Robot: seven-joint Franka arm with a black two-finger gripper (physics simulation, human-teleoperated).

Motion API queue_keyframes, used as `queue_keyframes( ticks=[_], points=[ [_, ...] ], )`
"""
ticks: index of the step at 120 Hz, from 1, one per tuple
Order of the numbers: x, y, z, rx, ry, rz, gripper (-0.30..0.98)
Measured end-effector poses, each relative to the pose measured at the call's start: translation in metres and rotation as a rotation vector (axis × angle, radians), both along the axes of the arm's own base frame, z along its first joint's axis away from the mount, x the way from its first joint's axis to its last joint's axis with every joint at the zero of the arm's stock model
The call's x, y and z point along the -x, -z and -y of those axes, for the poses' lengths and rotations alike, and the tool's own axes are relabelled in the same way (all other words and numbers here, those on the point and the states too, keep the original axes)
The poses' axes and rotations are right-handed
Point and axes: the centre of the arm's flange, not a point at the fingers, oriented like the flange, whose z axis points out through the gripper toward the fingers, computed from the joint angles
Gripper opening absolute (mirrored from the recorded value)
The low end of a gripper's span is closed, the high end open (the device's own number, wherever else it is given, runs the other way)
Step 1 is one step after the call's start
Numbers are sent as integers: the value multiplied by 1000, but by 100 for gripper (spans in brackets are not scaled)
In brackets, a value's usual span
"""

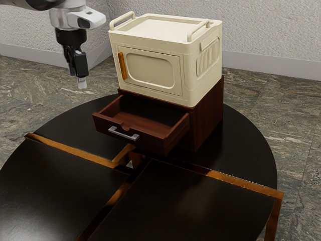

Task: Push the drawer handle with one arm to close the drawer

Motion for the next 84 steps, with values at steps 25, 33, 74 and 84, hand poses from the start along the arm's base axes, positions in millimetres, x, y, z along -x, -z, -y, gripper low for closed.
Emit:
queue_keyframes(
  ticks=[25,33,74,84],
  points=[
    [9,-33,0,13,34,63,68],
    [54,-110,18,3,56,222,69],
    [122,42,45,10,-35,-91,16],
    [117,93,36,21,-64,-129,6]
  ],
)
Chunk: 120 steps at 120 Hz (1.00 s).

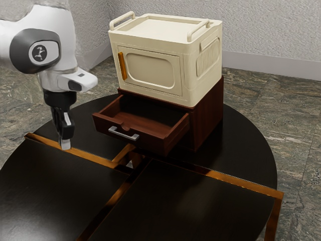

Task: Push the drawer handle with one arm to close the drawer

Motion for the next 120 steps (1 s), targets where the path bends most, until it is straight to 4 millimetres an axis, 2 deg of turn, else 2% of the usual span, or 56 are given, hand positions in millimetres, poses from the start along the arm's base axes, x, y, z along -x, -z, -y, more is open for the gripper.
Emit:
queue_keyframes(
  ticks=[11,22,41,48,56,92,109,120],
  points=[
    [-13,55,-6,15,-13,-32,-1],
    [-38,100,3,40,8,-33,-5],
    [-90,152,2,94,-34,6,-8],
    [-108,155,0,85,-54,44,-8],
    [-118,154,-3,71,-85,84,-9],
    [-134,164,-24,43,-234,134,-10],
    [-144,156,-49,41,-311,163,-10],
    [-152,161,-73,43,-370,161,-10]
  ],
)
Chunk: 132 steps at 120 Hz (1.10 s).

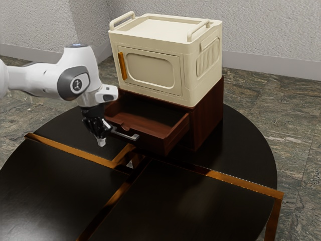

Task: Push the drawer handle with one arm to close the drawer

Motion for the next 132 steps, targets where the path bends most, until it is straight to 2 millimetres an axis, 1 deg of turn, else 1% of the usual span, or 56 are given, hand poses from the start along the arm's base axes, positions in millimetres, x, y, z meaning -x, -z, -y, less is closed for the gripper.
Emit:
queue_keyframes(
  ticks=[7,13,36,53,59,70,75,87,103,127,132],
  points=[
    [-1,5,-11,4,-30,-8,-10],
    [-2,7,-14,4,-42,-10,-10],
    [-2,5,-1,2,-45,-6,-10],
    [-3,6,2,3,-55,-7,-10],
    [-8,4,7,6,-52,-2,-10],
    [-17,5,22,15,-34,3,-10],
    [-19,6,25,16,-33,3,-10],
    [-25,8,23,21,-44,3,-10],
    [-37,9,19,29,-57,10,-10],
    [-48,11,21,22,-54,15,-10],
    [-51,8,21,23,-56,22,-10]
  ],
)
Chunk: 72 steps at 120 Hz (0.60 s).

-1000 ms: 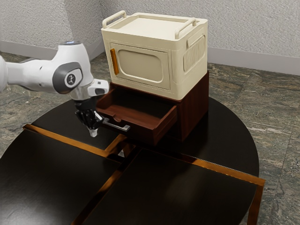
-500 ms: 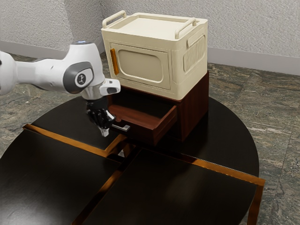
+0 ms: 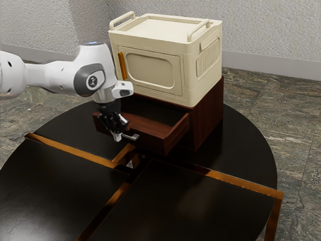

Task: Push the drawer handle with one arm to close the drawer

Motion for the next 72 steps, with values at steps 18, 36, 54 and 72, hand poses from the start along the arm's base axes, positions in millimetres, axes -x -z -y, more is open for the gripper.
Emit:
queue_keyframes(
  ticks=[18,36,54,72],
  points=[
    [-7,-1,2,3,-1,7,-10],
    [-13,-1,9,8,6,12,-10],
    [-21,3,18,16,16,12,-10],
    [-29,2,23,24,20,21,-10]
  ],
)
